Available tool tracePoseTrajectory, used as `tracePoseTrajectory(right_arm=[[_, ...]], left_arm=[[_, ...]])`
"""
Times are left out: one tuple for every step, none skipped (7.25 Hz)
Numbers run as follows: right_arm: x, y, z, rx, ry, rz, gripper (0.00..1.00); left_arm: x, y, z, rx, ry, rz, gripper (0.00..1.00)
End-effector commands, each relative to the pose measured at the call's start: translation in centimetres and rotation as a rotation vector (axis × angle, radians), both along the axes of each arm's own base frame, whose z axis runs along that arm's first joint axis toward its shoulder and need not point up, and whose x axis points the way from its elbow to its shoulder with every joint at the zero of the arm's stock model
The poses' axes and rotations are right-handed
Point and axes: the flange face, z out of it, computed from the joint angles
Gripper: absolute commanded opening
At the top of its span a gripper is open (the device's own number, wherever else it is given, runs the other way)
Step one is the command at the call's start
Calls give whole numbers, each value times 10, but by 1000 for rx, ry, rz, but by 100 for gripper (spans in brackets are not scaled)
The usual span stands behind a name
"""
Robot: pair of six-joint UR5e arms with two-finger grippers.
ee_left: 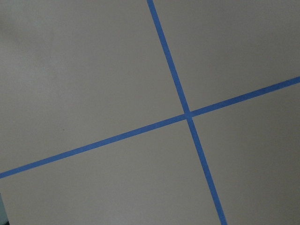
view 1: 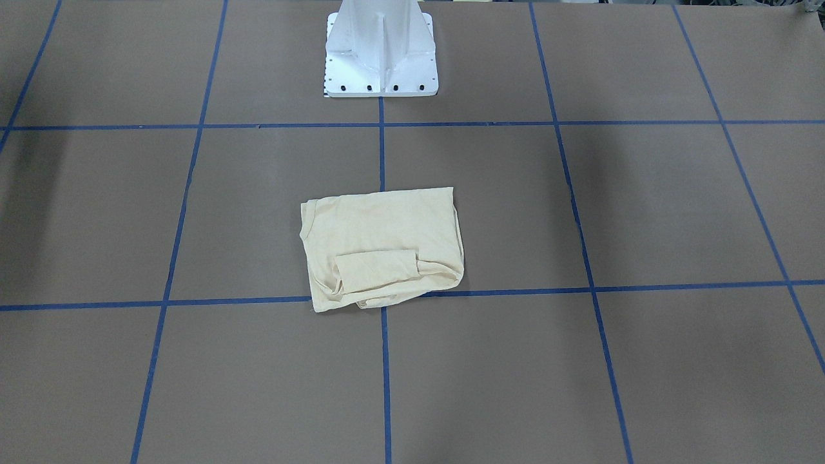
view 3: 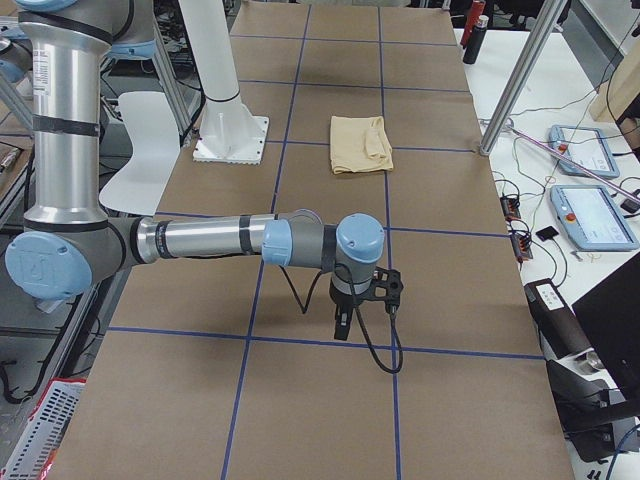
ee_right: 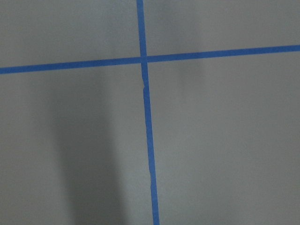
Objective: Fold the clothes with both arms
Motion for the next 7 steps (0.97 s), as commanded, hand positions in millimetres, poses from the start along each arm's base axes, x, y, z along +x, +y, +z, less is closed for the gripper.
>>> tracePoseTrajectory(right_arm=[[1,31,-5,9,1,8,100],[1,29,-6,10,1,10,100],[1,28,-5,8,1,11,100],[2,25,-10,20,4,11,100],[2,25,-10,22,5,9,100],[2,25,-12,29,14,7,100],[2,25,-12,26,16,8,100]], left_arm=[[1,2,2,-7,15,0,100],[1,2,2,-9,14,-1,100],[1,3,4,-12,15,0,100],[2,2,10,-22,18,0,100],[3,2,16,-36,32,-3,100],[4,3,14,-37,46,-3,100],[4,2,13,-34,46,-3,100]])
